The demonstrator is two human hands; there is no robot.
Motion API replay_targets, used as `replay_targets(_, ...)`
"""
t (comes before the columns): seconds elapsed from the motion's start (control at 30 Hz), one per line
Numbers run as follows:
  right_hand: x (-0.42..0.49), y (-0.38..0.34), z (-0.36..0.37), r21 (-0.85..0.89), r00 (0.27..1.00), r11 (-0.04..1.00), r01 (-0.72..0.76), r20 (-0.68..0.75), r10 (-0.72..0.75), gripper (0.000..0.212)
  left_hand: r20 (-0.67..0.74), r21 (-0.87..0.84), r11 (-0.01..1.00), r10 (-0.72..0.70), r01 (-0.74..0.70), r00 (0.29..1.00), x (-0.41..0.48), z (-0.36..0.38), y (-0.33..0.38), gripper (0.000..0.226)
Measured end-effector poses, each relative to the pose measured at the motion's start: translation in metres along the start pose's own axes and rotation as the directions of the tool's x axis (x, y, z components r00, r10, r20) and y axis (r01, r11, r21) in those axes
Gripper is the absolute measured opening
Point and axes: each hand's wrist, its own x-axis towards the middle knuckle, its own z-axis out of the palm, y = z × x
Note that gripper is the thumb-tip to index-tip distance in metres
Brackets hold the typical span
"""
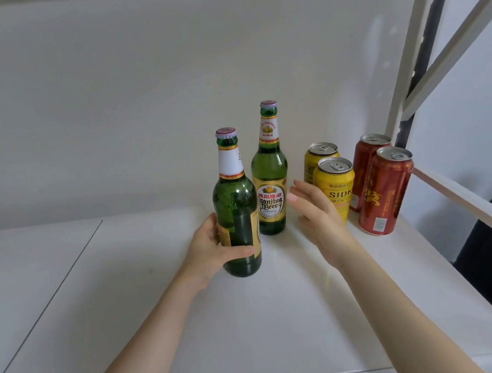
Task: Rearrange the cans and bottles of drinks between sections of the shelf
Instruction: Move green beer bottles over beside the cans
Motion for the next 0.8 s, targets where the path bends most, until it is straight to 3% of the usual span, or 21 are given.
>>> replay_targets(0.17, -0.044, 0.006, -0.036, -0.072, 0.996, 0.997, 0.027, -0.086, -0.033, 0.047, 0.018, 0.016, 1.000, -0.003, 0.003, 1.000, 0.005, 0.028, 0.000, 0.073)
replay_targets(0.37, -0.070, 0.016, -0.075, -0.080, 0.978, 0.997, -0.004, -0.208, -0.013, 0.043, -0.009, 0.034, 0.999, -0.042, 0.042, 0.999, 0.019, 0.051, 0.006, 0.082)
replay_targets(0.8, -0.057, 0.022, -0.066, -0.115, 0.975, 0.993, -0.035, -0.220, 0.009, 0.038, -0.003, 0.105, 0.994, 0.006, -0.006, 1.000, 0.030, 0.049, 0.006, 0.086)
